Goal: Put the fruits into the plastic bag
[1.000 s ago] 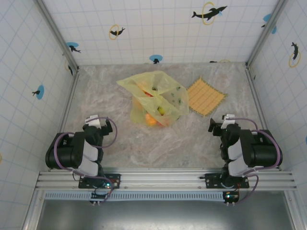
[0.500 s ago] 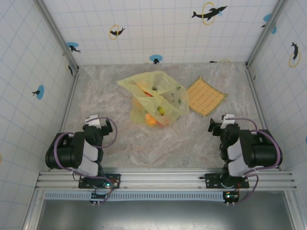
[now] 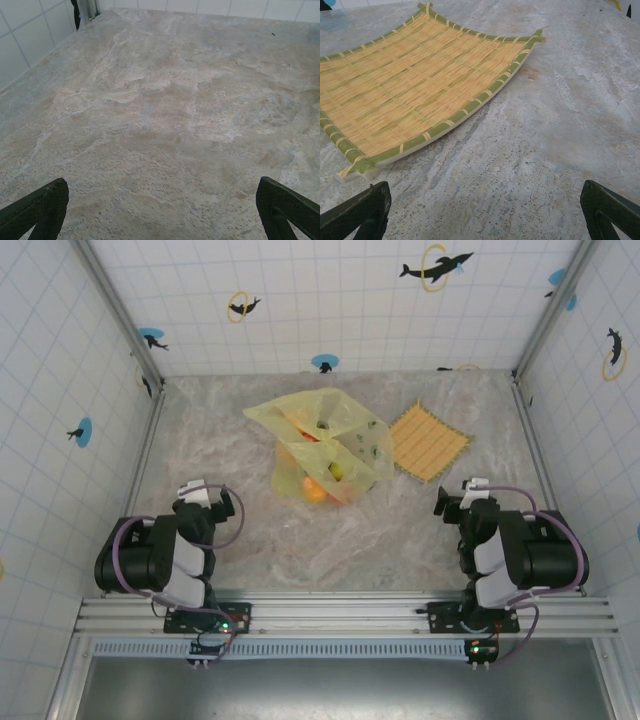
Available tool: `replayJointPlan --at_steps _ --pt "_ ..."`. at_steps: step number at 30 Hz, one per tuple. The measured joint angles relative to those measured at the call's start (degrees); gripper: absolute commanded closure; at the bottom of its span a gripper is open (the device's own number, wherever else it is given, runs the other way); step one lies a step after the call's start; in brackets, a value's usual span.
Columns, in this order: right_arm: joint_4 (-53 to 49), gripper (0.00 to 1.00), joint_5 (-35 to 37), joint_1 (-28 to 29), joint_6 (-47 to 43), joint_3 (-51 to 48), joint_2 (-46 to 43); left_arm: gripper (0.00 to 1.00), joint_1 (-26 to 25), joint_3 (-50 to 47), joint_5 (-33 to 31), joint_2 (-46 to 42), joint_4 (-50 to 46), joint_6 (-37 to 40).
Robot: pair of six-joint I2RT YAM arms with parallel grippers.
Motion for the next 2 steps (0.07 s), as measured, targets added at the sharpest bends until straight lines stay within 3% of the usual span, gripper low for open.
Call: replayJointPlan --at_steps 2 --pt "-0.02 0.01 0.02 0.0 0.02 0.0 0.0 0.02 0.0 0.0 0.02 0.0 0.0 0.0"
